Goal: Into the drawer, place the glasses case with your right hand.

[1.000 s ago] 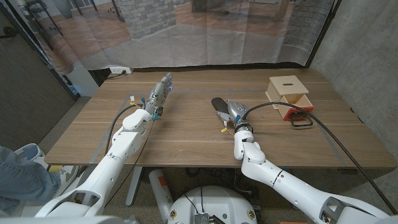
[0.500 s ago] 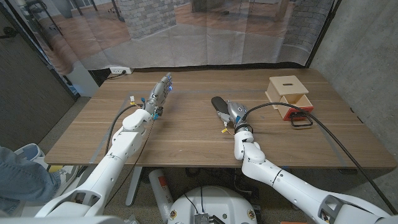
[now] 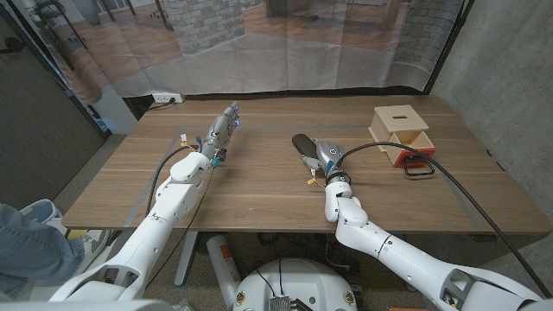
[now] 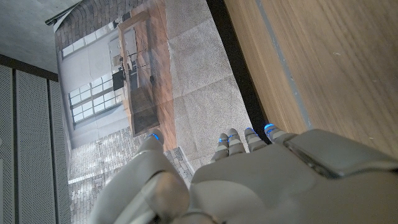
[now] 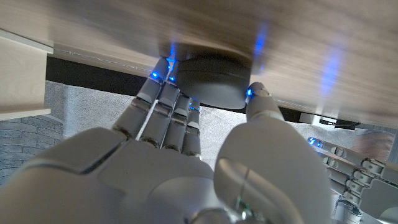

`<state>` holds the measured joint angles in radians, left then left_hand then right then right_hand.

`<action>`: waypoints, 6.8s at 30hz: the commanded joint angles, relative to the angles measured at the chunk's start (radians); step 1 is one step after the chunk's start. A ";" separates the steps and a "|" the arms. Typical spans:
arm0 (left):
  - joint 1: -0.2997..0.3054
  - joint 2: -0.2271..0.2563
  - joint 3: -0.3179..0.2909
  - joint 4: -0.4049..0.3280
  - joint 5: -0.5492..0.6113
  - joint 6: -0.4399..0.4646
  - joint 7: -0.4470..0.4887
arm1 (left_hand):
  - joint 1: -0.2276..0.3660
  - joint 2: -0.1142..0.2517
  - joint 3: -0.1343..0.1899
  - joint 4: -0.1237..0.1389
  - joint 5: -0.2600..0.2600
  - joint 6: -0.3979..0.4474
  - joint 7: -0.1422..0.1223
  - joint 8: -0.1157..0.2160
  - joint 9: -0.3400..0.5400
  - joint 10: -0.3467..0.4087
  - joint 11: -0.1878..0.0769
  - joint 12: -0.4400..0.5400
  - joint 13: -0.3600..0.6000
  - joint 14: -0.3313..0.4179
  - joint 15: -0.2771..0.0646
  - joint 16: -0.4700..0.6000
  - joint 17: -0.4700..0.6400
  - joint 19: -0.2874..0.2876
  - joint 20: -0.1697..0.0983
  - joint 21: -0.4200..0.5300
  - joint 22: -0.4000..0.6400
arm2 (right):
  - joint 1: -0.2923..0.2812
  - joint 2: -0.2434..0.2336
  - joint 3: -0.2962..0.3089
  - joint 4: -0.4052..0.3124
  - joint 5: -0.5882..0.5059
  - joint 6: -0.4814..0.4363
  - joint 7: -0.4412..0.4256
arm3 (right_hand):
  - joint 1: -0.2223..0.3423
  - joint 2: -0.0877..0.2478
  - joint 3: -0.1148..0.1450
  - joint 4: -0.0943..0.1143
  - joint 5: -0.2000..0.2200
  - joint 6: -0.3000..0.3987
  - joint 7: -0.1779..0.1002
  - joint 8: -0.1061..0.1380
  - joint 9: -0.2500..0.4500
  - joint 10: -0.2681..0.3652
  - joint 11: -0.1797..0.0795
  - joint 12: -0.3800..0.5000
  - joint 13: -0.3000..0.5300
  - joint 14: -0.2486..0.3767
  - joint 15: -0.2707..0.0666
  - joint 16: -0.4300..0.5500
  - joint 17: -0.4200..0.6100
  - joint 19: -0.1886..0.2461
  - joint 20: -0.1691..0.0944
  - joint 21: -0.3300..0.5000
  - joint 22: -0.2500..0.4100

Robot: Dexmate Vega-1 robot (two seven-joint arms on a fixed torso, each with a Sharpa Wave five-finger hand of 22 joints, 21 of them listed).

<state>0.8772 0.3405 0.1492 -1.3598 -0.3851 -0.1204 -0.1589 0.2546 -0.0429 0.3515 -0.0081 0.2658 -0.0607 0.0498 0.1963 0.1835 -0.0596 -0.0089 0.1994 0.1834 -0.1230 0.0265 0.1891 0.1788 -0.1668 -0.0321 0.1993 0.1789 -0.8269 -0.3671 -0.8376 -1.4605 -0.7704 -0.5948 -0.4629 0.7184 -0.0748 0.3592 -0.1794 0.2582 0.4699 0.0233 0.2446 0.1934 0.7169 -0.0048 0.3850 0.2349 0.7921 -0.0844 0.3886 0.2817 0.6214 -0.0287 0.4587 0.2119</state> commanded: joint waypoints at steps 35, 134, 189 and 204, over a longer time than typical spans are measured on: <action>-0.017 -0.013 0.017 0.009 0.008 0.007 0.000 | 0.002 0.015 -0.007 -0.002 -0.005 0.000 -0.002 0.001 0.004 -0.008 0.002 0.002 0.004 0.006 0.001 0.001 0.006 -0.061 0.006 0.000 0.003 | -0.036 -0.055 0.060 -0.106 -0.001 0.043 -0.038 | 0.125 0.096 -0.003 0.026 -0.020 0.044 -0.009 0.004 0.003 0.125 -0.082 0.013 0.008 0.052 -0.062 0.040 0.031 0.037 -0.048 0.032 0.012; -0.003 -0.013 0.027 -0.032 0.017 0.012 0.012 | 0.010 0.025 -0.014 -0.005 -0.016 0.004 0.000 0.002 0.004 -0.009 0.003 0.003 0.005 0.002 0.002 0.000 0.006 -0.065 0.002 0.000 0.003 | -0.163 -0.253 0.318 -0.365 -0.159 0.137 -0.014 | 0.140 0.114 -0.015 0.045 -0.037 0.099 -0.049 -0.005 0.005 0.173 -0.110 0.009 0.017 0.077 -0.123 0.039 0.038 0.042 -0.089 0.066 0.020; -0.007 0.005 0.021 -0.061 0.024 0.031 0.021 | 0.014 0.031 -0.019 -0.008 -0.021 0.009 0.025 0.002 0.004 -0.007 0.029 0.004 0.004 0.000 0.012 0.000 0.006 -0.067 -0.014 0.000 0.003 | -0.319 -0.317 0.487 -0.462 -0.135 0.102 -0.069 | 0.149 0.122 -0.020 0.045 -0.038 0.135 -0.068 -0.005 0.006 0.189 -0.123 0.004 0.020 0.092 -0.137 0.034 0.042 0.044 -0.108 0.084 0.020; -0.005 0.000 0.024 -0.063 0.023 0.030 0.023 | 0.015 0.032 -0.020 -0.008 -0.022 0.010 0.021 0.003 0.004 -0.008 0.024 0.003 0.004 0.000 0.011 0.000 0.006 -0.069 -0.013 0.000 0.003 | -0.374 -0.330 0.551 -0.495 -0.125 0.074 -0.077 | 0.154 0.126 -0.020 0.045 -0.039 0.140 -0.073 -0.006 0.006 0.188 -0.125 0.001 0.020 0.089 -0.138 0.031 0.046 0.041 -0.112 0.087 0.020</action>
<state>0.8700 0.3442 0.1717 -1.4210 -0.3599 -0.0880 -0.1383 0.2679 -0.0220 0.3333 -0.0180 0.2438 -0.0534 0.0643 0.1963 0.1833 -0.0669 0.0162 0.2002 0.1834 -0.1179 0.0316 0.1891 0.1788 -0.1668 -0.0321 0.1993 0.1789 -1.1644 -0.6895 -0.3289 -1.9341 -0.9034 -0.5006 -0.5367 0.7631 -0.0642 0.3379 -0.1363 0.2184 0.6005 -0.0466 0.2360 0.1974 0.7612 0.0069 0.3831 0.2536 0.8757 -0.1139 0.4222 0.3229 0.6565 -0.0608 0.5400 0.2301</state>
